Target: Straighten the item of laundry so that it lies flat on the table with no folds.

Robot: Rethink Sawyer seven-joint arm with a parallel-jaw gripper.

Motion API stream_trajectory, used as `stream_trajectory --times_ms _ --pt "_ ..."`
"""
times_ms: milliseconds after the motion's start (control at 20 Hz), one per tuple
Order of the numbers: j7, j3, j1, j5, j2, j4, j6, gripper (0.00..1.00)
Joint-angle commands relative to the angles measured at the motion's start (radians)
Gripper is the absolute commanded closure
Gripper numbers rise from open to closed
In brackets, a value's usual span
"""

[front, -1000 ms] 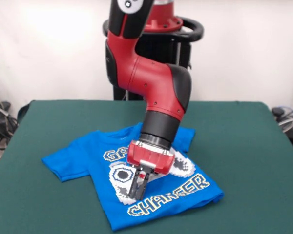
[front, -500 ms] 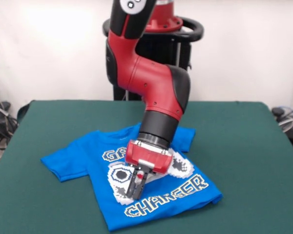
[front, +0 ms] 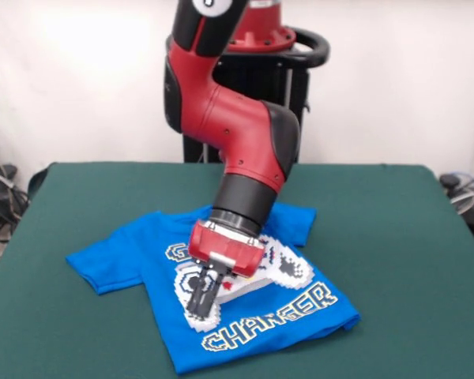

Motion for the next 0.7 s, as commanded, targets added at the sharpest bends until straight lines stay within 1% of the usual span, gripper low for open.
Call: stream_trajectory --times_ms 50,200,300,400,500,600,700 --pt "0.062 -0.014 0.023 0.054 0.023 -0.096 -0.030 1.00" --pt "0.060 -0.018 0.019 0.035 0.017 -0.105 0.002 1.00" --pt "0.052 -0.034 0.029 0.041 0.010 -0.100 0.015 1.00" --pt "0.059 -0.032 0.026 0.044 0.021 -0.101 0.018 1.00" --pt "0.067 -0.018 0.014 0.027 0.045 -0.122 0.019 1.00" --pt "0.071 -0.014 0.022 0.050 0.073 -0.131 -0.005 1.00" --pt "0.090 0.013 -0.005 0.019 0.104 -0.161 0.012 1.00"
